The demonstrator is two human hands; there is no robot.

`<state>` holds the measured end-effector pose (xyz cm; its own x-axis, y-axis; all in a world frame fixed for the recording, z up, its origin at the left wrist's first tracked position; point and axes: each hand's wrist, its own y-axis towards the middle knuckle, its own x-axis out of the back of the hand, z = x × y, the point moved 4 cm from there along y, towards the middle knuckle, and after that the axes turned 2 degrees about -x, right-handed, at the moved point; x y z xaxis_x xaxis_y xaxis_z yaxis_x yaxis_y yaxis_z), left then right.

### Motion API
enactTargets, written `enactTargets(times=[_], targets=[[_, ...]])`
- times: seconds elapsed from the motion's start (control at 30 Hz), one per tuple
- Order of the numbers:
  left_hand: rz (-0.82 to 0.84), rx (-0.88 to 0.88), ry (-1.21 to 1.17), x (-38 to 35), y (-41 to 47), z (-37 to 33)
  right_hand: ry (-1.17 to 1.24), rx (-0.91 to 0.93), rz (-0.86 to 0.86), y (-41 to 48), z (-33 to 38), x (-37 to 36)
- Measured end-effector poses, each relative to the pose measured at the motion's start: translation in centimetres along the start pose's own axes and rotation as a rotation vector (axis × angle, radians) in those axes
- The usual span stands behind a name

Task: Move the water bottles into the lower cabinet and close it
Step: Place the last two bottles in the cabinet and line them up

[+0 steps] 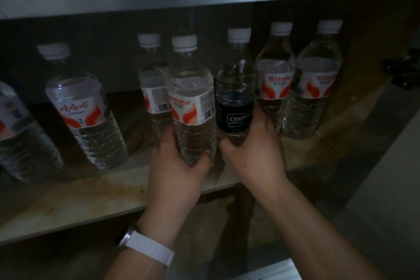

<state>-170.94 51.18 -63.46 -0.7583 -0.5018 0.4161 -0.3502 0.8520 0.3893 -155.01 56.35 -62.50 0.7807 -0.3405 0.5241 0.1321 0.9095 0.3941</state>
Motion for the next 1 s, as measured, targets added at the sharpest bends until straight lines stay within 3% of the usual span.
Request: enactTargets(times=[0.27,0.5,0.7,1.0], targets=[[-0.086,-0.004,0.125,-0.6,0.8,-0.5,-0.069,0.013,-0.034,-0.3,-0.2,0.1],[-0.095,0.065,0.224,-1.9,1.4,-1.6,-0.088,-0.02,-0.004,-0.2,0.3,0.3],[-0.044,0.08,0.13,-1.4,1.0,-1.0,-0.115,-0.018,0.018,-0.9,-0.1,0.0],[-0.085,0.113,0.301,-1.4,1.2,-1.3,-0.222,-0.033,0.031,0.2,0.3,-0.6]])
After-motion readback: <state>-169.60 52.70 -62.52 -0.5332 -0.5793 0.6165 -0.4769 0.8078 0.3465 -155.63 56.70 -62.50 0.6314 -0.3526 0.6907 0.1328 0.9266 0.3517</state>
